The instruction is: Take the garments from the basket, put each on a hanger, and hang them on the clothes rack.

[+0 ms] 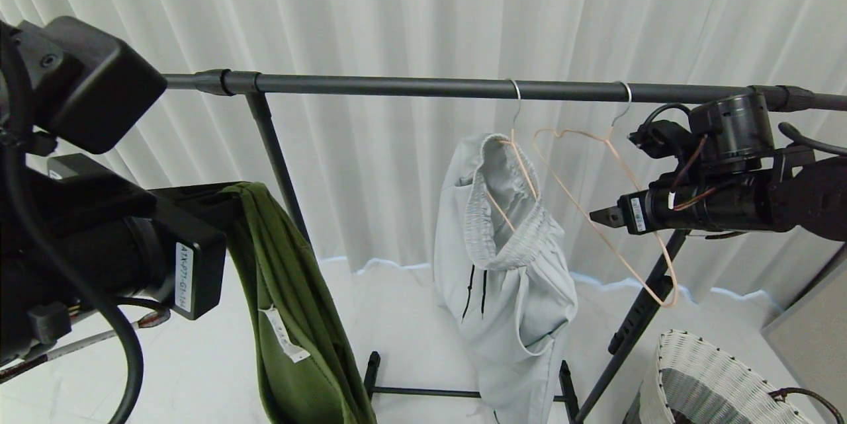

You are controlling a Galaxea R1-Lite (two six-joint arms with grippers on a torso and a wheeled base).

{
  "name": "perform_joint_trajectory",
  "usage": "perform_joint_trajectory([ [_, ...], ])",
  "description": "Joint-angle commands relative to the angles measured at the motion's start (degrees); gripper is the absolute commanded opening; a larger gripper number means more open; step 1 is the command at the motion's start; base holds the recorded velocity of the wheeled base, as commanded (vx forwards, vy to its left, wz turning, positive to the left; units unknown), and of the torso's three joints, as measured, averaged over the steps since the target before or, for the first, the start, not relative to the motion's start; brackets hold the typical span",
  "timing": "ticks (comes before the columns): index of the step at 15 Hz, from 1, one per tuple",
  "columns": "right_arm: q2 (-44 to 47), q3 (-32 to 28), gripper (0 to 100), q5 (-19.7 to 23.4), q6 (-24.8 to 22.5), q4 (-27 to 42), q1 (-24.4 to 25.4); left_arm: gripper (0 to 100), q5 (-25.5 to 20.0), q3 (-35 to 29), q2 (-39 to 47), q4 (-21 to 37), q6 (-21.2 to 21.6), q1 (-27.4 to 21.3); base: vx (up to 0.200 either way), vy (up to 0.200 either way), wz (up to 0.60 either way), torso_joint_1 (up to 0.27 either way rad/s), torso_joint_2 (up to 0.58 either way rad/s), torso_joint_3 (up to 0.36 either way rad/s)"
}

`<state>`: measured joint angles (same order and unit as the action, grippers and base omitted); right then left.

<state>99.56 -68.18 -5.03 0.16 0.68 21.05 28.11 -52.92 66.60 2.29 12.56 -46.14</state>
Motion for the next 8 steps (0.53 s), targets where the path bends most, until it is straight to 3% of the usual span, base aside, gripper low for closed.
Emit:
perform_joint_trajectory([
  [1, 0.11, -0.02, 0, 0.02, 0.19, -0.07, 0.04, 0, 0.01, 0.01, 0.11, -0.01, 0.01, 0.0, 0.0, 0.0, 0.0, 0.0, 0.0, 0.0],
  [8, -4.11, 1.12, 0, -0.06, 0.98, 0.28, 0.22, 0, 0.01, 0.01, -0.06, -0.01, 0.01, 0.0, 0.0, 0.0, 0.0, 0.0, 0.0, 0.0],
])
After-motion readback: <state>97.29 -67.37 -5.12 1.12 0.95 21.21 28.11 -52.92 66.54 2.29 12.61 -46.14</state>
